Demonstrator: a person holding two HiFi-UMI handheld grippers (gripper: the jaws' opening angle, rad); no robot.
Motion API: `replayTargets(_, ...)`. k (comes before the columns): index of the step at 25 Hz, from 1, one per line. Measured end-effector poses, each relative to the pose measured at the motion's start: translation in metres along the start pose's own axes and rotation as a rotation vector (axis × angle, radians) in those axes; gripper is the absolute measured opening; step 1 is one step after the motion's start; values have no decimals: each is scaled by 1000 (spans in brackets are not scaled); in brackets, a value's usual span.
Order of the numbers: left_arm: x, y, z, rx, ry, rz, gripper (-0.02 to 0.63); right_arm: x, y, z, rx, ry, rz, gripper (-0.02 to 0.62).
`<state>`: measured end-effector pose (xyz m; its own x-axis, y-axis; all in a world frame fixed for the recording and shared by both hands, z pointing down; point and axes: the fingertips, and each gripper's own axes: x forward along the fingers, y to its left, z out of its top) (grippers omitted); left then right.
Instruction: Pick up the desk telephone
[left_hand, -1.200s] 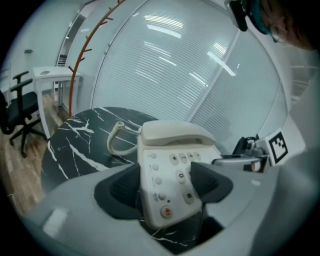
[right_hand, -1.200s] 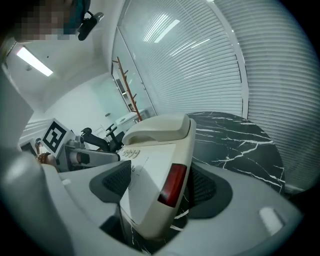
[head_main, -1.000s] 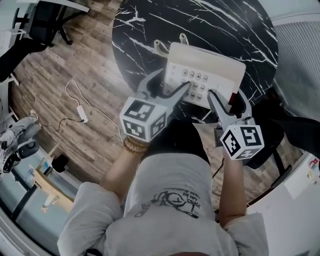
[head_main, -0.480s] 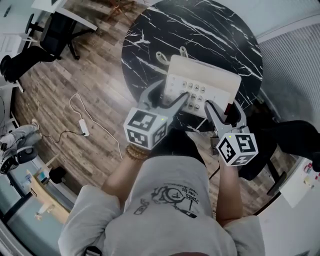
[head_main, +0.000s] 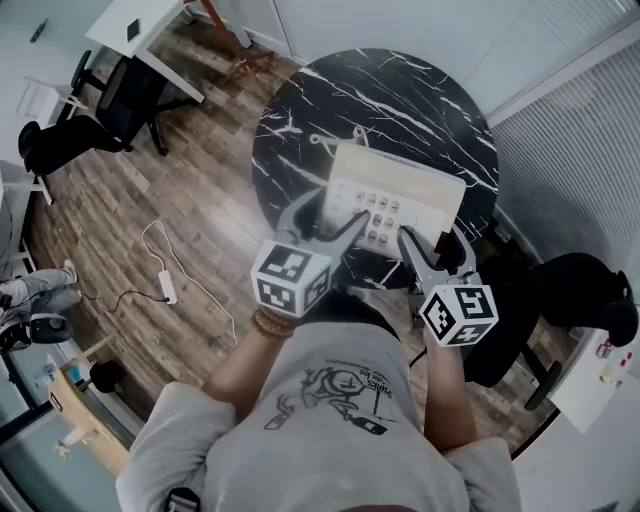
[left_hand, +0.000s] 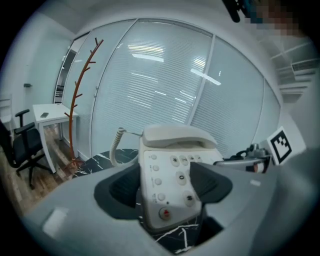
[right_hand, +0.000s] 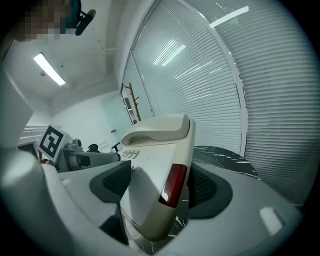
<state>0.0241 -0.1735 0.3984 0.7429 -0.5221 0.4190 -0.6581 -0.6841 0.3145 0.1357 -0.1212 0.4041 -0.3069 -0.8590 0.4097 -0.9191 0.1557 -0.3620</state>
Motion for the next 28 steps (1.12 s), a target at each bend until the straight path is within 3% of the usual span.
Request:
replayTargets(16,-40,-39,77,59,-117,29,313,-44,29,76,-61,-111,27,344)
replayTargets(28,-62,-54,102,74,-176,39,313,-64,45,103,-108,-153,41,344)
